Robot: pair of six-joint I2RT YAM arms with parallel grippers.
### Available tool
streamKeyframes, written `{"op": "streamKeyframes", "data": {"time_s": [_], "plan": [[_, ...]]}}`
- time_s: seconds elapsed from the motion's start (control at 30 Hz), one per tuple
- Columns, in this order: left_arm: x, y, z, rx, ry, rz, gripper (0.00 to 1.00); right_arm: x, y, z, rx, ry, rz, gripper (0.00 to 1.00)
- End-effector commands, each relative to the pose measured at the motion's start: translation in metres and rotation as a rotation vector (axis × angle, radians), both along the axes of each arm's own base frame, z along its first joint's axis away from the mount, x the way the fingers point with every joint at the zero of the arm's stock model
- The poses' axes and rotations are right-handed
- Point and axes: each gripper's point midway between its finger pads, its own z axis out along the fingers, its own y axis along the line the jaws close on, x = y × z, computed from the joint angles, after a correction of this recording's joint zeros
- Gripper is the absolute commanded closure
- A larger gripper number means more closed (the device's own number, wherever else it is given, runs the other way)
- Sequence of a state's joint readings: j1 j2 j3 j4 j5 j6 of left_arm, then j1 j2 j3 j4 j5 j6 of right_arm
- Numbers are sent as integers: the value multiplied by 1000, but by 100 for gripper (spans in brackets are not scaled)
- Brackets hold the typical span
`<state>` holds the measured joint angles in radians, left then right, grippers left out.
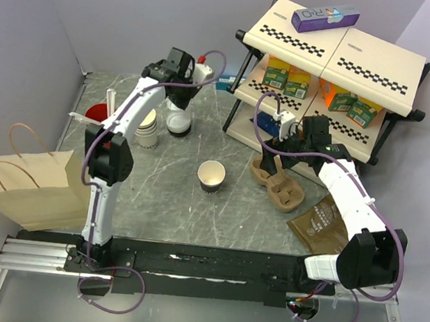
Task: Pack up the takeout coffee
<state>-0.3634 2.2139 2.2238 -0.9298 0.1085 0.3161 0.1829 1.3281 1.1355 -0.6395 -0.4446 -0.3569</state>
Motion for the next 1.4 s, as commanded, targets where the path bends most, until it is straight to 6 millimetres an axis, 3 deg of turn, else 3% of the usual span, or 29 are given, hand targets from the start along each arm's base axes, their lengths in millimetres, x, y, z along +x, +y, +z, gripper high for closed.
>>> {"op": "streamKeyframes", "data": {"time_s": [0.0, 0.1, 0.17, 0.2, 0.23, 0.27, 0.3, 0.37, 0.4, 0.43, 0.47, 0.57, 0.6, 0.67, 0.8, 1.07, 1.37], "plan": [[-5, -10, 82, -128, -151, -23, 99, 13, 8, 21, 39, -49, 24, 0], [-21, -17, 93, -176, -134, -79, 99, 13, 11, 27, 52, -58, 39, 0], [-46, -34, 112, -296, -109, -206, 99, 9, 17, 36, 84, -68, 76, 0], [-60, -38, 103, -327, -64, -256, 99, 5, 21, 43, 99, -83, 102, 0], [-81, -50, 127, -428, -80, -353, 99, 0, 27, 50, 131, -86, 140, 0], [-91, -51, 130, -467, -71, -387, 99, -7, 31, 53, 147, -80, 170, 0], [-107, -54, 118, -500, -23, -432, 99, -11, 33, 58, 156, -94, 198, 0], [-137, -61, 137, -603, -25, -554, 99, -19, 41, 65, 188, -95, 246, 0], [-149, -61, 127, -628, 20, -572, 99, -24, 43, 67, 199, -86, 259, 0], [-160, -62, 131, -657, 25, -603, 99, -27, 45, 69, 212, -83, 271, 0], [-184, -67, 136, -744, 92, -682, 99, -32, 49, 71, 235, -76, 290, 0], [-222, -66, 121, -846, 228, -792, 99, -41, 56, 73, 270, -59, 320, 0], [-231, -69, 125, -921, 252, -842, 99, -46, 61, 75, 292, -50, 338, 0], [-246, -70, 110, -986, 369, -840, 99, -50, 66, 74, 316, -40, 352, 0], [-260, -85, 87, -1002, 441, -867, 99, -60, 79, 70, 369, -64, 405, 0], [-279, -102, 75, -1072, 602, -853, 99, -60, 97, 48, 445, -31, 445, 0], [-263, -108, 65, -1078, 638, -823, 99, -55, 108, 31, 446, -6, 429, 0]]}}
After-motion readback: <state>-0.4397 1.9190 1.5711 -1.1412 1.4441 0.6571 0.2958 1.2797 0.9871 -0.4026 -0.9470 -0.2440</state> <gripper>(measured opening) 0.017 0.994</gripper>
